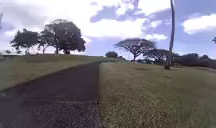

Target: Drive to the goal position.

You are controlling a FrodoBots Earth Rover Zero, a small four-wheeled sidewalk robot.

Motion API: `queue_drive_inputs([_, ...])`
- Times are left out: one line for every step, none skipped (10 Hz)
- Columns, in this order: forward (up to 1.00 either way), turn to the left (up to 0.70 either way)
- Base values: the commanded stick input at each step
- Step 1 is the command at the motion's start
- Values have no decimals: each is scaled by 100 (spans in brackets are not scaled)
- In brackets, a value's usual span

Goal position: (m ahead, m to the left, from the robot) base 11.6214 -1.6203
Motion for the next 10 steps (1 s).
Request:
queue_drive_inputs([70,0])
queue_drive_inputs([70,0])
queue_drive_inputs([70,0])
queue_drive_inputs([70,0])
queue_drive_inputs([70,0])
queue_drive_inputs([70,0])
queue_drive_inputs([70,0])
queue_drive_inputs([70,0])
queue_drive_inputs([70,0])
queue_drive_inputs([70,0])
